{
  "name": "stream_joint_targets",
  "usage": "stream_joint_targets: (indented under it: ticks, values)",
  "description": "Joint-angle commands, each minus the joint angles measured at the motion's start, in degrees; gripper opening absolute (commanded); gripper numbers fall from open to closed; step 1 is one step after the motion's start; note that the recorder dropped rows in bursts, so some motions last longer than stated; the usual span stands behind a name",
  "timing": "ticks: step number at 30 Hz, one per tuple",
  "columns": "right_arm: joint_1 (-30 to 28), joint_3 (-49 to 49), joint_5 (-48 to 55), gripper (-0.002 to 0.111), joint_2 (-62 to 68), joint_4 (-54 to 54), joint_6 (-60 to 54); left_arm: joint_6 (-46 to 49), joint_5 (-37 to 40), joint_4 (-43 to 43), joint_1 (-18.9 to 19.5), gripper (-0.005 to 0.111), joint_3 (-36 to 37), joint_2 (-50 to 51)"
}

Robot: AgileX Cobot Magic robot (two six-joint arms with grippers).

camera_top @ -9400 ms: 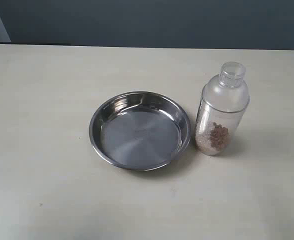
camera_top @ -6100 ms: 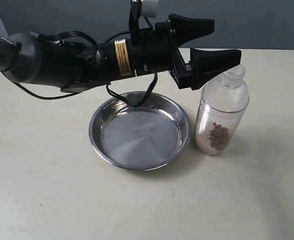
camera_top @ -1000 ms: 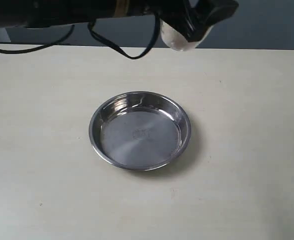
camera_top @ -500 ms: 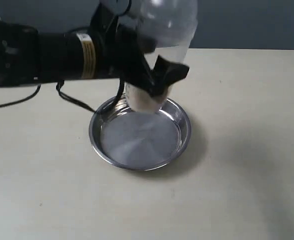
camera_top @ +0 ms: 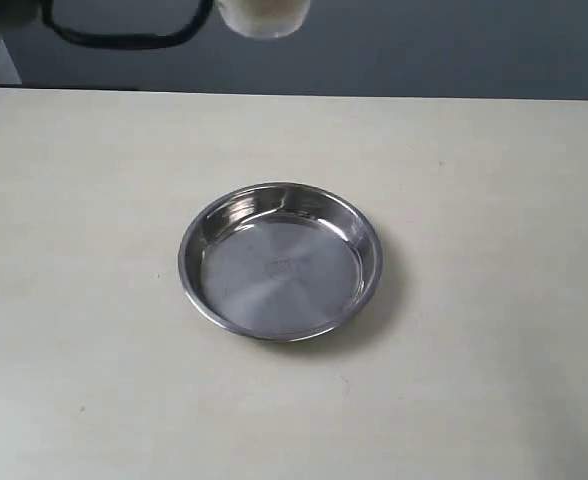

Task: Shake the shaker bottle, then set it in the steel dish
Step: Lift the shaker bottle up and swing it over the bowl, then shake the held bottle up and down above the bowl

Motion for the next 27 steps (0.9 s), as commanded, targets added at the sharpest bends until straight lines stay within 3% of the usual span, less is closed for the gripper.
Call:
stream_joint_targets:
  ticks: [1, 5, 7, 9, 11, 13, 15, 16, 18, 20, 22, 24, 27]
  values:
    - [0.01, 0.12, -0.47, -0.001, -0.25, -0.08, 0.00, -4.83, -0.96, -1.54, -0.25, 0.000, 13.96, 12.14]
    - [0.01, 0.12, -0.47, -0.001, -0.25, -0.22, 0.00, -4.55, -8.47, 0.08, -1.41, 0.000, 8.03, 3.34]
    - [0.01, 0.12, -0.47, -0.001, -0.25, -0.22, 0.00, -3.26, -3.35, -1.34, -1.41, 0.000, 4.95, 0.15]
    - [0.01, 0.12, -0.47, -0.001, -0.25, -0.22, 0.00, -3.89, 3.84, -3.68, -1.41, 0.000, 8.68, 3.91]
    - [0.01, 0.12, -0.47, -0.001, -0.25, -0.22, 0.00, -5.45, 4.68, -4.57, -1.30, 0.000, 13.48, 10.00]
    - [0.01, 0.12, -0.47, -0.001, -0.25, -0.22, 0.00, -8.21, -0.66, -3.35, -1.30, 0.000, 13.84, 10.42]
    - [0.01, 0.12, -0.47, -0.001, -0.25, -0.22, 0.00, -8.31, -7.19, 0.82, -1.53, 0.000, 9.76, 4.40]
    - [0.01, 0.12, -0.47, -0.001, -0.25, -0.22, 0.00, -7.84, -6.51, 2.29, -1.76, 0.000, 6.35, 1.81]
    - [0.01, 0.12, -0.47, -0.001, -0.25, -0.22, 0.00, -7.24, 2.56, 2.34, -1.90, 0.000, 2.71, -1.02]
    - [0.01, 0.12, -0.47, -0.001, -0.25, -0.22, 0.00, -7.32, 9.25, 1.47, -1.90, 0.000, 7.81, 3.65]
    - [0.01, 0.12, -0.47, -0.001, -0.25, -0.22, 0.00, -10.30, 10.72, 0.64, -1.90, 0.000, 12.37, 8.79]
    - [0.01, 0.12, -0.47, -0.001, -0.25, -0.22, 0.00, -11.49, 6.86, 1.25, -2.77, 0.000, 13.71, 9.47]
    - [0.01, 0.12, -0.47, -0.001, -0.25, -0.22, 0.00, -10.20, 2.76, 6.33, -4.83, 0.000, 6.90, 1.39]
